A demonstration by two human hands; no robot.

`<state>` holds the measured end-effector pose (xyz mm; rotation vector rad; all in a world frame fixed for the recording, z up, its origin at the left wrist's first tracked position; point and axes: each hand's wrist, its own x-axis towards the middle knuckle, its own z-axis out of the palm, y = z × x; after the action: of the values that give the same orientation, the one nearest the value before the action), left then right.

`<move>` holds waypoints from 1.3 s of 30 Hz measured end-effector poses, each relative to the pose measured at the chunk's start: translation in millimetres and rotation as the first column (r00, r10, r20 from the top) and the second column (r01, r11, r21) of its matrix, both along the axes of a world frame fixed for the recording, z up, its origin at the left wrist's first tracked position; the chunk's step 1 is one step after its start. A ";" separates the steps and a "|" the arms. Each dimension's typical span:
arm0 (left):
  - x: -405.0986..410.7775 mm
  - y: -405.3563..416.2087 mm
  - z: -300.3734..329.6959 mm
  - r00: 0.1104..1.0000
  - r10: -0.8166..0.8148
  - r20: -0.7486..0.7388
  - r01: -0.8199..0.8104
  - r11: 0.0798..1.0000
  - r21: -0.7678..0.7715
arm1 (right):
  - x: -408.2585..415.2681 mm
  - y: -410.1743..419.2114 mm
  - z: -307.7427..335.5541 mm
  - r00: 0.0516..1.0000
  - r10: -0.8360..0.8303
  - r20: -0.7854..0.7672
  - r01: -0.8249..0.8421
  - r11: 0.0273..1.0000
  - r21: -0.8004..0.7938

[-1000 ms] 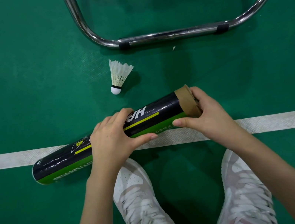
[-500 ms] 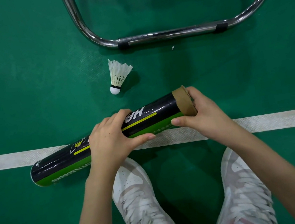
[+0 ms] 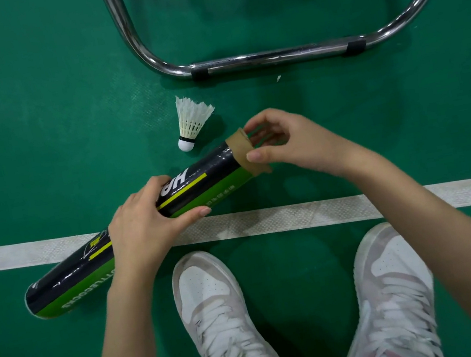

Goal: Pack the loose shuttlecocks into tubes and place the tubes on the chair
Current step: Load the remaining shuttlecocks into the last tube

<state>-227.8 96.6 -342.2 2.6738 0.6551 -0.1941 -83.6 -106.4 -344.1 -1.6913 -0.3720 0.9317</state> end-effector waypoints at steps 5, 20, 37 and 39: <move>-8.9 16.7 -2.8 0.996 0.084 0.033 -0.084 0.996 -0.004 | 12.7 26.8 -6.7 0.995 0.026 0.097 -0.024 0.999 -0.024; -17.0 23.4 -2.8 0.994 0.107 -0.007 -0.108 0.994 -0.016 | 43.4 82.9 -42.5 0.960 0.102 0.262 -0.049 0.978 -0.200; -16.4 19.0 -4.9 0.996 0.077 -0.039 -0.078 0.997 -0.008 | 25.5 5.2 -30.9 0.897 -0.370 0.240 0.401 0.911 -0.094; -13.9 13.6 -5.2 0.998 0.048 -0.048 -0.048 0.999 -0.004 | 17.3 -16.6 -18.8 0.902 -0.389 0.185 0.409 0.909 -0.083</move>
<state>-241.7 110.2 -347.4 2.6524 0.7320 -0.2475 -66.3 -123.0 -362.9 -1.8696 -0.0675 0.5189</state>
